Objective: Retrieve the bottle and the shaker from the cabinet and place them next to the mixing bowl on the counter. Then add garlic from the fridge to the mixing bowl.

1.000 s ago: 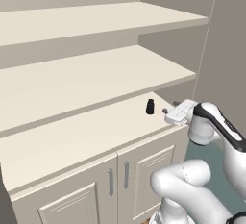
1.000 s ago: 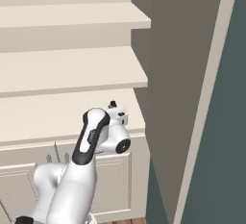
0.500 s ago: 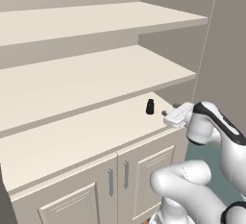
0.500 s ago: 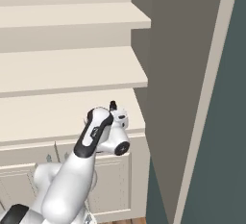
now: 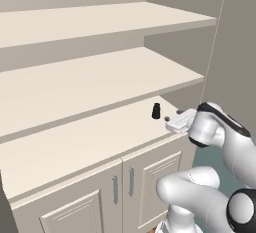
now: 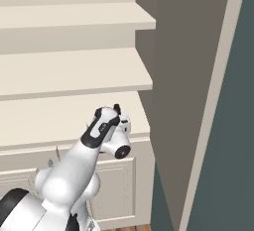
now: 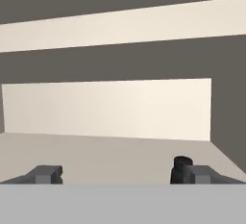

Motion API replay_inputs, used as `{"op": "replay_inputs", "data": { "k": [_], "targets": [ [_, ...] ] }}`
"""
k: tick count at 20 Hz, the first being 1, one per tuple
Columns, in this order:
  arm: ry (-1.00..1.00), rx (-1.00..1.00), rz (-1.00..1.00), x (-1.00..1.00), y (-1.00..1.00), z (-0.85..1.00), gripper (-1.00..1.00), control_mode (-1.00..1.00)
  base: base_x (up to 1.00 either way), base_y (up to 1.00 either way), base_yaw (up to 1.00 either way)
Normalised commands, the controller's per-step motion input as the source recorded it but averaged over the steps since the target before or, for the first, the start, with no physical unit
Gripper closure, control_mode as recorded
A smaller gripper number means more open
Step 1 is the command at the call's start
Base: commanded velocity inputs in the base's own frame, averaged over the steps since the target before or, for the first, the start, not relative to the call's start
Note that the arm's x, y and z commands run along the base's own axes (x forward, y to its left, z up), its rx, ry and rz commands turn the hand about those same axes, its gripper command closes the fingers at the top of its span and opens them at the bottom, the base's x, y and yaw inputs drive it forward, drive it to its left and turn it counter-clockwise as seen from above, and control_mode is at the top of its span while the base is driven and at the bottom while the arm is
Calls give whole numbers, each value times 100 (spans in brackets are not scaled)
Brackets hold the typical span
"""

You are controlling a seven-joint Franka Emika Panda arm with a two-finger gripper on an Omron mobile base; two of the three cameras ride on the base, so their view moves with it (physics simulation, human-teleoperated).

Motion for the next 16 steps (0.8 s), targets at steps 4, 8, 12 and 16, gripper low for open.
{"op": "replay_inputs", "data": {
  "k": [4, 8, 12, 16],
  "targets": [
    [1, 0, -7, 27, 0, -9, -100, -100, 0, 0, 0],
    [0, 0, -8, 20, 0, -3, -100, -100, 0, 0, 0],
    [0, 0, -4, 3, 0, -7, -100, -100, 0, 0, 0],
    [0, 0, -1, 1, 0, -2, -100, -100, 0, 0, 0]
  ]
}}
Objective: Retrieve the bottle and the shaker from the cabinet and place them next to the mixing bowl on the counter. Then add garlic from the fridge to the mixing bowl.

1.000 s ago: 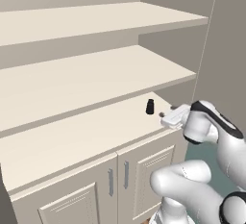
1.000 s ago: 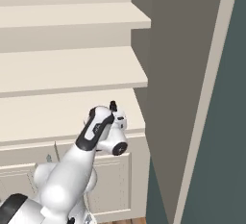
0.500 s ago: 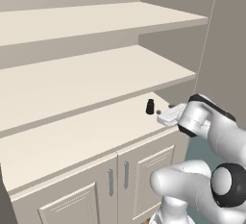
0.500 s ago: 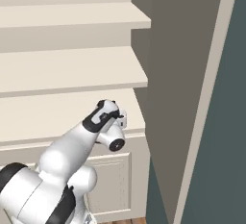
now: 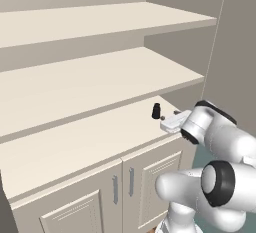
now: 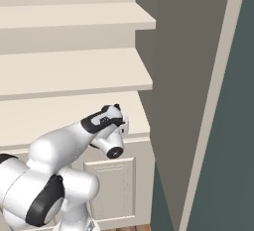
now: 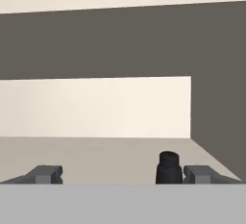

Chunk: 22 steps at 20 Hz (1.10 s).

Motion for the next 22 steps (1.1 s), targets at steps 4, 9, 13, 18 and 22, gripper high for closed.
{"op": "replay_inputs", "data": {
  "k": [4, 9, 13, 18, 22],
  "targets": [
    [0, 0, 0, 0, 0, 0, -100, -100, 0, 0, 0],
    [0, 0, 0, 0, 0, 11, -100, -100, 0, 0, 0],
    [0, 0, 0, 3, -4, 12, -100, -100, 0, 0, 0],
    [0, 0, 0, 15, -10, 4, -100, -100, 0, 0, 0],
    [3, 0, 0, 11, -1, 0, -100, -100, 0, 0, 0]
  ]
}}
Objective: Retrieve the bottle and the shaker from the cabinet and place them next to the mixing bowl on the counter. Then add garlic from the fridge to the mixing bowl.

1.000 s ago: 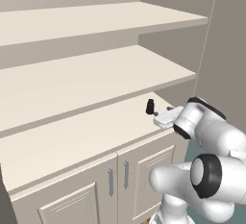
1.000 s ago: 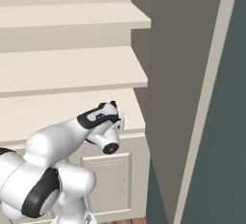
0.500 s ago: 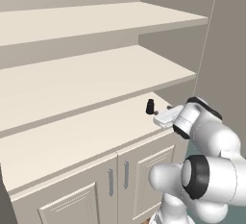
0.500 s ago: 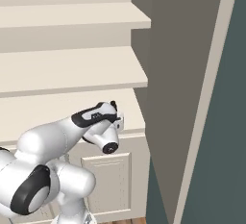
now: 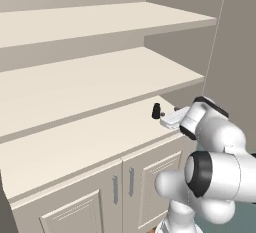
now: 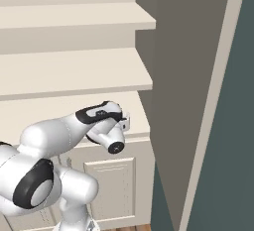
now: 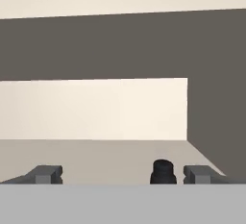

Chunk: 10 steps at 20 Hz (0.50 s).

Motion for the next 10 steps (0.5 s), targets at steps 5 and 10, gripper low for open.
{"op": "replay_inputs", "data": {
  "k": [5, 10],
  "targets": [
    [2, 0, 0, 5, 0, -1, -100, -100, 0, 0, 0],
    [1, 0, 0, 12, 0, -12, -100, -100, 0, 0, 0]
  ]
}}
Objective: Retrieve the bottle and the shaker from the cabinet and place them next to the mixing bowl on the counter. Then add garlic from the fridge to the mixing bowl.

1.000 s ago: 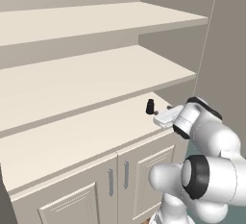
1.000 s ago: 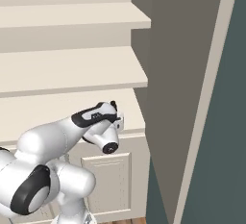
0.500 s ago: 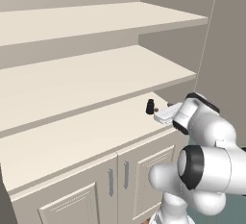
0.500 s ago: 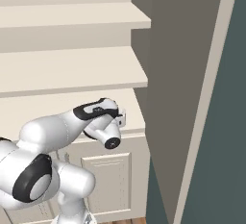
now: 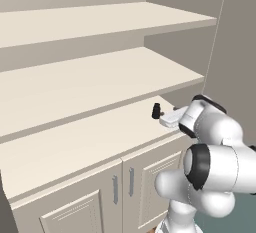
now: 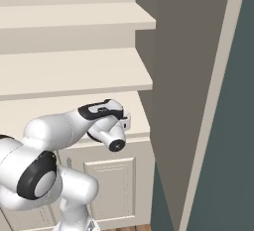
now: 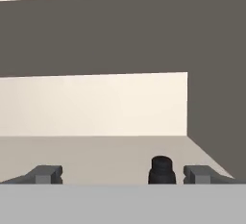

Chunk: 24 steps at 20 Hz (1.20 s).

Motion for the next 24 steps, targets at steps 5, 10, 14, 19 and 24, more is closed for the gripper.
{"op": "replay_inputs", "data": {
  "k": [5, 10, 14, 19, 24],
  "targets": [
    [2, 0, -1, 21, 0, -19, -100, -100, 0, 0, 0],
    [1, 0, -1, 13, 0, -22, -100, -100, 0, 0, 0],
    [0, 0, -1, 2, 0, -8, -100, -100, 0, 0, 0],
    [0, 0, -1, 14, 0, 0, -100, -100, 0, 0, 0],
    [0, 0, -1, 19, 0, 0, -100, -100, 0, 0, 0]
  ]
}}
